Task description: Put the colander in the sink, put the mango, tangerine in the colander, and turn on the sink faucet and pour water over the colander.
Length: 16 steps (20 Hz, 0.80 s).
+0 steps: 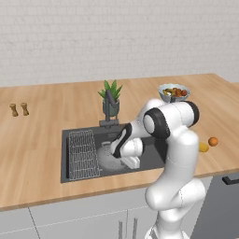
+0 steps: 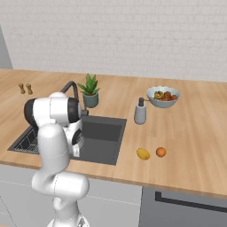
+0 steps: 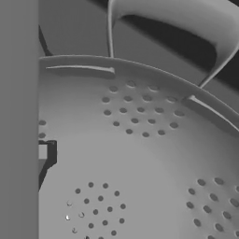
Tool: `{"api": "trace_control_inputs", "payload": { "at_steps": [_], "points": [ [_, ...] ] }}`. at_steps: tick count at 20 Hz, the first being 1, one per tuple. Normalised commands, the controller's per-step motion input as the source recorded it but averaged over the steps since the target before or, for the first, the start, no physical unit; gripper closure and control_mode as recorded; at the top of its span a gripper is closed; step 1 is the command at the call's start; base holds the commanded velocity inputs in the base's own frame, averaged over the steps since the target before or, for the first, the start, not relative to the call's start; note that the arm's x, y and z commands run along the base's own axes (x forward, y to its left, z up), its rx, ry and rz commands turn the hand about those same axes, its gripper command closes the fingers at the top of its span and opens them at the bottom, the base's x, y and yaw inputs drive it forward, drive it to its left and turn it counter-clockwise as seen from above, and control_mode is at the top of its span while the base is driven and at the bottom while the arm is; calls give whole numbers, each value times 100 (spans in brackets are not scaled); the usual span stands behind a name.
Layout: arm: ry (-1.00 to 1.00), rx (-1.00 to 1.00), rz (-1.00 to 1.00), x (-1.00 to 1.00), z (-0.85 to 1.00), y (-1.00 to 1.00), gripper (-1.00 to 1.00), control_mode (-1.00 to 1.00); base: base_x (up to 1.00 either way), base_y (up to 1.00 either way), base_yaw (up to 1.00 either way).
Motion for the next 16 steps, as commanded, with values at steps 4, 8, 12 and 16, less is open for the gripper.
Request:
{"api": "trace_control_inputs", "payload": {
  "at_steps": [4, 8, 12, 16],
  "points": [
    [0, 0, 0, -29, 0, 0, 100, -100, 0, 0, 0],
    [0, 0, 0, -20, 0, 0, 100, -100, 0, 0, 0],
    [0, 0, 0, -10, 1, 0, 100, -100, 0, 0, 0],
    [0, 0, 0, 0, 0, 0, 100, -100, 0, 0, 0]
  ]
}}
